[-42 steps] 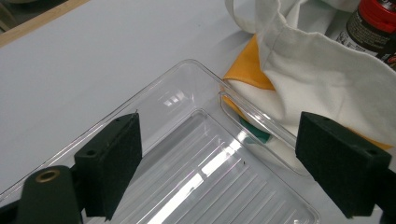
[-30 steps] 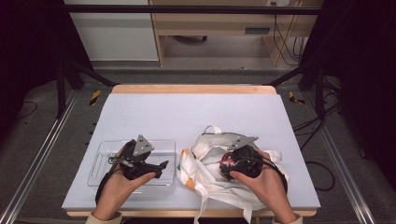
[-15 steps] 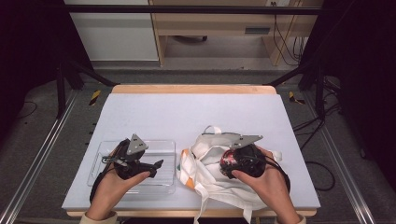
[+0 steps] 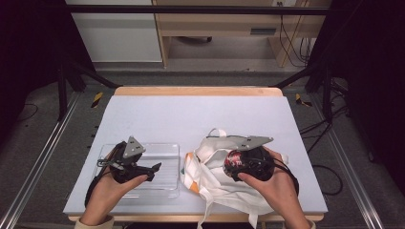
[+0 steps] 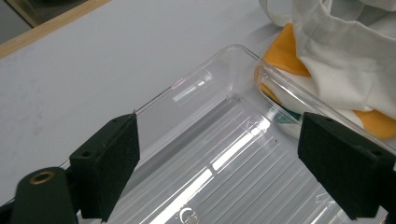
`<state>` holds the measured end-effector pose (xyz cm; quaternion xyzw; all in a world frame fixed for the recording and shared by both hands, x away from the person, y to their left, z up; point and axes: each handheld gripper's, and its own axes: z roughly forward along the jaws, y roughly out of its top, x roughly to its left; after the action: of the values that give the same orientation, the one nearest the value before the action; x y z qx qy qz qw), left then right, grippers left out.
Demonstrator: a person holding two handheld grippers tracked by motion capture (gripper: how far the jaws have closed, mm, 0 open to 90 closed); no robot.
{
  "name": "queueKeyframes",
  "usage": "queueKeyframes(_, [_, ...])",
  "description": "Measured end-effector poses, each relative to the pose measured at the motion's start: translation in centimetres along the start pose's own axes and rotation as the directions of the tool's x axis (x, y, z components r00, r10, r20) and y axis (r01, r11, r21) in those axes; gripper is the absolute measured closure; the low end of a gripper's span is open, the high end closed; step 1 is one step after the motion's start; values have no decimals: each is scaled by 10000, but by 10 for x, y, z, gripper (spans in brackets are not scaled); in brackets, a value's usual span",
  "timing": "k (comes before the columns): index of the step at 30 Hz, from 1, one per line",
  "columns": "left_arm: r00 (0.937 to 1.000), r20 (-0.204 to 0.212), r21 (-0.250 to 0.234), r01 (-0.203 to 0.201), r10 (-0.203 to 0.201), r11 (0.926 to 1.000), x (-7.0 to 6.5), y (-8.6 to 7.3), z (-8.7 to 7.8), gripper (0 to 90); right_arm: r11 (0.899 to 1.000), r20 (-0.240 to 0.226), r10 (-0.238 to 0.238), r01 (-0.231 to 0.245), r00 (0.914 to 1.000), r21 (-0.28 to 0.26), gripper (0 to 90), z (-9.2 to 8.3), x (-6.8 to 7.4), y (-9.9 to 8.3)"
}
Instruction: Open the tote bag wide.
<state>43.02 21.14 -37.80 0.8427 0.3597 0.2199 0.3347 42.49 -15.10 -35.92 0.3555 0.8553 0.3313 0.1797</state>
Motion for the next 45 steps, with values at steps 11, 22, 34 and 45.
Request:
queueKeyframes(11, [9998, -20, 121, 189, -189, 9997, 6, -6, -1, 122, 9994, 155, -282, 285, 9995, -198, 257, -13, 2, 12])
queueKeyframes(22, [9991, -168, -195, 389, -393, 9991, 15, -11, -19, 122, 9973, 196, -697, 701, 9974, -198, 257, -24, 11, 36])
queueKeyframes(34, [9970, -222, -315, 734, -741, 9968, 28, -19, -27, 120, 9935, -138, -1141, 1140, 9934, -56, 257, -10, 16, 66])
queueKeyframes(45, [9938, -324, -492, 1045, -1061, 9933, 38, -24, -36, 119, 9912, -578, -1319, 1310, 9896, -188, 257, -3, 23, 89])
